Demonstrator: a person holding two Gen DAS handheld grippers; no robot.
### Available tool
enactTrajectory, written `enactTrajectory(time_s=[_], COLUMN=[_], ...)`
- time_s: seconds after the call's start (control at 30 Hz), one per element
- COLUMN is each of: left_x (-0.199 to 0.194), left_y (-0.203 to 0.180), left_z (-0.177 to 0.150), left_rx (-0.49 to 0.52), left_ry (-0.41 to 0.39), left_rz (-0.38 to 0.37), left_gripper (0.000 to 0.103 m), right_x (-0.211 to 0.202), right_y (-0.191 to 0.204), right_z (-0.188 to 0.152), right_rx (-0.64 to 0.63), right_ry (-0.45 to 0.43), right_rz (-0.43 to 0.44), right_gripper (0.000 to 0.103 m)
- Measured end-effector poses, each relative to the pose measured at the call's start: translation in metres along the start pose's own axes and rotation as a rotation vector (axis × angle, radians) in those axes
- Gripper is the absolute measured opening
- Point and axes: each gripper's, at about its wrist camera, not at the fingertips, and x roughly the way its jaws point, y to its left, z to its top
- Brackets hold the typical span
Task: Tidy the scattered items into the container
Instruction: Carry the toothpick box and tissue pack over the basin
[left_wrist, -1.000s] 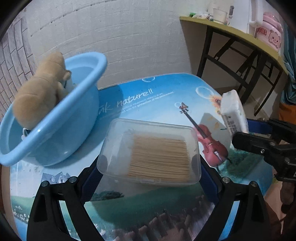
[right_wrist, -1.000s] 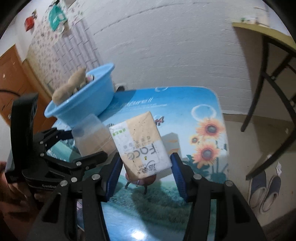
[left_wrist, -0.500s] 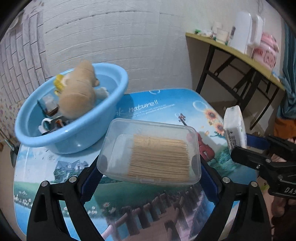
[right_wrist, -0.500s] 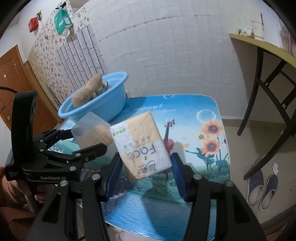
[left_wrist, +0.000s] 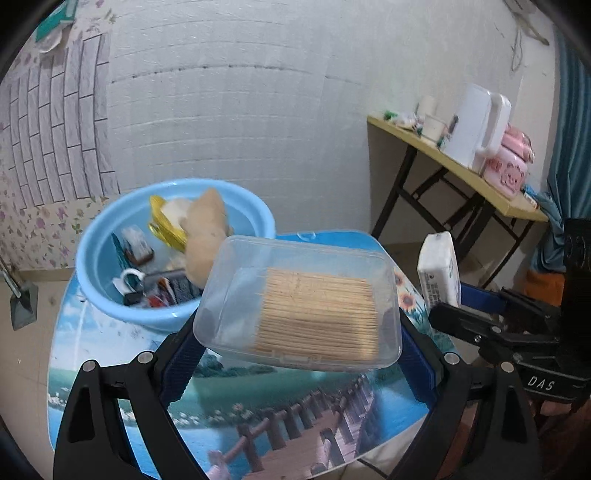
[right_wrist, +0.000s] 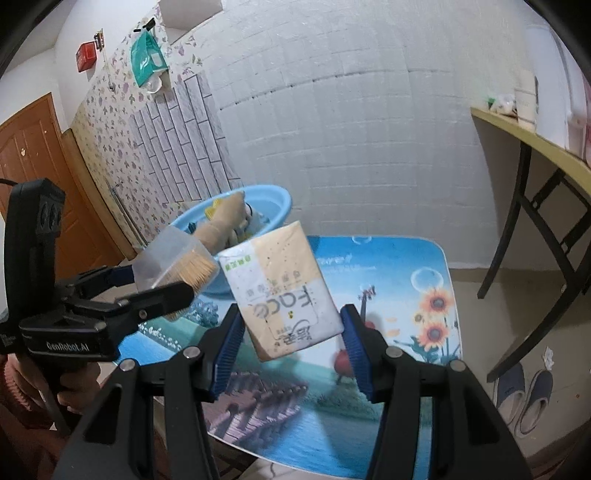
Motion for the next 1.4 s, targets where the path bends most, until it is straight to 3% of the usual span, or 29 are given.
enactTrajectory(time_s=[0.37, 0.67, 1.13, 1.4], left_x=[-0.006, 0.010, 0.055, 0.069], left_y=[0.050, 0.106, 0.147, 0.152], left_z=[0.027, 0.036, 0.040, 0.032], left_rx=[-0.027, -0.079, -0.103, -0.062], left_ry=[-0.043, -0.024, 0.002, 0.023], left_rz=[0.070, 0.156, 0.184, 0.198], left_gripper=[0.093, 0.093, 0.093, 0.094], right_x=[0.023, 0.079, 0.137, 0.165], right_y=[0.031, 0.066, 0.077, 0.088], right_z=[0.042, 0.071, 0.074, 0.068], right_rx=[-0.030, -0.096, -0.100, -0.127], right_ry=[-0.023, 0.027, 0.121, 0.175], right_rz=[0.051, 0.113, 0.121, 0.126], right_gripper=[0.052, 0.052, 0.052, 0.051])
